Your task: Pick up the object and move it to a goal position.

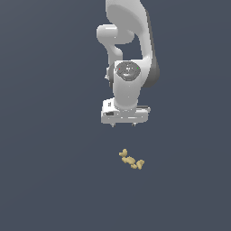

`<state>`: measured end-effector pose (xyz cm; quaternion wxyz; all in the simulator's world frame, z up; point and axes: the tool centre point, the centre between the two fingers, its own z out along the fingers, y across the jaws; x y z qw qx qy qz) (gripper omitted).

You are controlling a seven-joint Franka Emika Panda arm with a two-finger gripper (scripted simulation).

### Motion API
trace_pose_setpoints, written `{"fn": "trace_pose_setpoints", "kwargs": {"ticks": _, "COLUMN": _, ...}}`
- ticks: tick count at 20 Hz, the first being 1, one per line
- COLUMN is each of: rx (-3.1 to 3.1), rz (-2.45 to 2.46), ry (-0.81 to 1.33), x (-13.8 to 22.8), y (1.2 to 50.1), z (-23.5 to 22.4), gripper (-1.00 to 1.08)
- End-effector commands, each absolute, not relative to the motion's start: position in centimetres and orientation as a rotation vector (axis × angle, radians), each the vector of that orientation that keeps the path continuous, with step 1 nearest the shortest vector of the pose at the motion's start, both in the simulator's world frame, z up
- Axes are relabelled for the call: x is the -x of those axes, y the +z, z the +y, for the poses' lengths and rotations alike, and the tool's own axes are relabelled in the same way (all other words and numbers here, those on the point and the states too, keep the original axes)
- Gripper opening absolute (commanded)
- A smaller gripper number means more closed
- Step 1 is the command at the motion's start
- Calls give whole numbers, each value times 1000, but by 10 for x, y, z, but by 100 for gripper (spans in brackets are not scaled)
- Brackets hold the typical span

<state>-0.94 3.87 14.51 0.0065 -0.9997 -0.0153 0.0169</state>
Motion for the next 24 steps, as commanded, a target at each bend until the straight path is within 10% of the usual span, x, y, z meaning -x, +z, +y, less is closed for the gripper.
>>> {"fn": "trace_pose_setpoints", "kwargs": {"ticks": 1, "rx": 3128, "rz": -48, "ry": 53, "x": 9, "y": 145, "z": 39, "gripper": 100}}
{"fn": "trace_pose_setpoints", "kwargs": {"ticks": 24, "rx": 3142, "rz": -293, "ry": 45, "x": -9, "y": 137, "z": 43, "gripper": 100}}
